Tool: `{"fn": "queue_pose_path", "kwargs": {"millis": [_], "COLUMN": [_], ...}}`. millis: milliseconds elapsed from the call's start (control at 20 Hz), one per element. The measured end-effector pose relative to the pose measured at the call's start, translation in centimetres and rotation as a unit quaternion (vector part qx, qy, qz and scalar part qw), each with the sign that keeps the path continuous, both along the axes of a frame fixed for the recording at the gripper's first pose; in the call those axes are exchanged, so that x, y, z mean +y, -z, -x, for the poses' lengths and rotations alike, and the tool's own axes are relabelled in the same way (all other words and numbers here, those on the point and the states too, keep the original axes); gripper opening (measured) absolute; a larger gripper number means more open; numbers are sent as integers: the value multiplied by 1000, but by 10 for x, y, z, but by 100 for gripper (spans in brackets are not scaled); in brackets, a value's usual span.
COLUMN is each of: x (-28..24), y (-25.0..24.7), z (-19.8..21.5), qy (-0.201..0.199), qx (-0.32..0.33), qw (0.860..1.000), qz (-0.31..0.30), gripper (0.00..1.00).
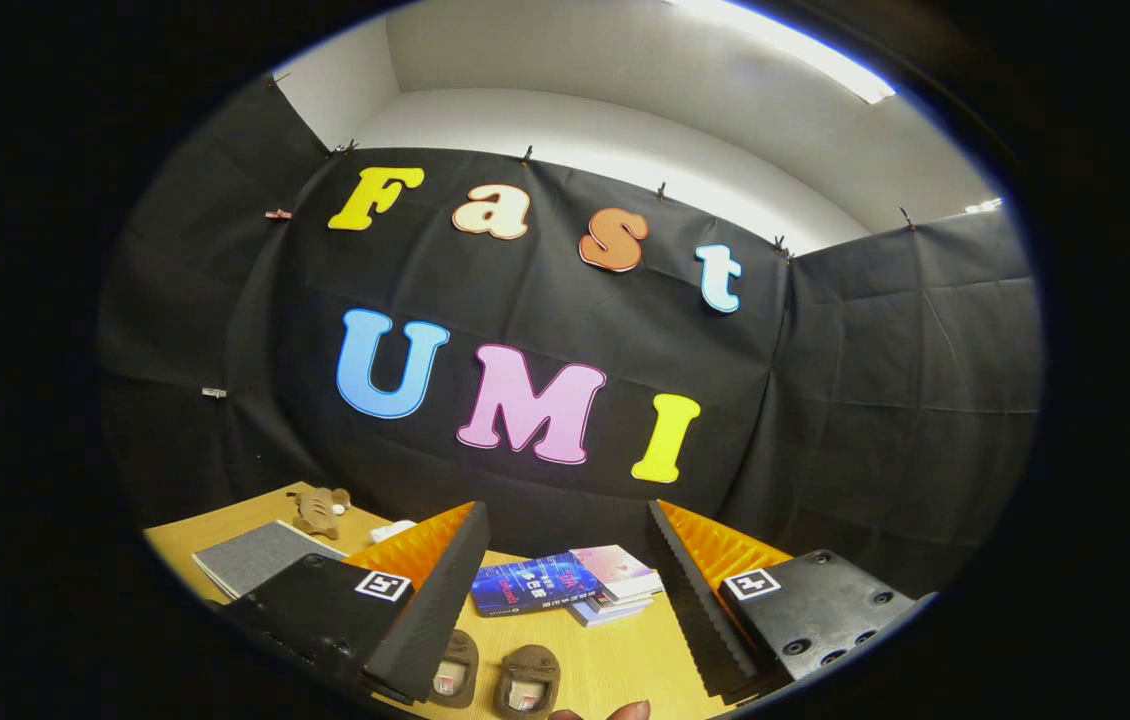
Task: Open the storage box then place both shoes into the box .Put the left shoe in first, then the right shoe, with the right side of both shoes facing outward in a uniform manner.
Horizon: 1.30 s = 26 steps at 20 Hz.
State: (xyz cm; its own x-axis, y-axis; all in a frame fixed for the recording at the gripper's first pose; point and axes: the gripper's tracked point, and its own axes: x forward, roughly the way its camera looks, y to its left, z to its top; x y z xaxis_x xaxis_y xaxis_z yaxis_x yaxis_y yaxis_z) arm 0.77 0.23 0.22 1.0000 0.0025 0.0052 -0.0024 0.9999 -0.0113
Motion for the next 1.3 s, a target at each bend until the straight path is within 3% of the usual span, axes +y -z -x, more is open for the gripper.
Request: {"fn": "queue_pose_path", "kwargs": {"millis": [100, 200, 300, 450, 600, 850, 1150, 1300], "x": [5, 21, 42, 78, 113, 171, 218, 241], "y": [4, 8, 14, 22, 51, 117, 207, 242], "z": [-1, -3, -4, -5, -7, -19, -37, -34], "qy": [-12, -49, -102, -192, -264, -342, -369, -391], "qx": [5, 17, 34, 65, 116, 211, 306, 354], "qw": [1000, 999, 993, 971, 937, 862, 792, 743], "qz": [-1, -12, -42, -126, -194, -307, -377, -413], "gripper": [97, 97, 97, 97, 97, 98, 98, 98]}}
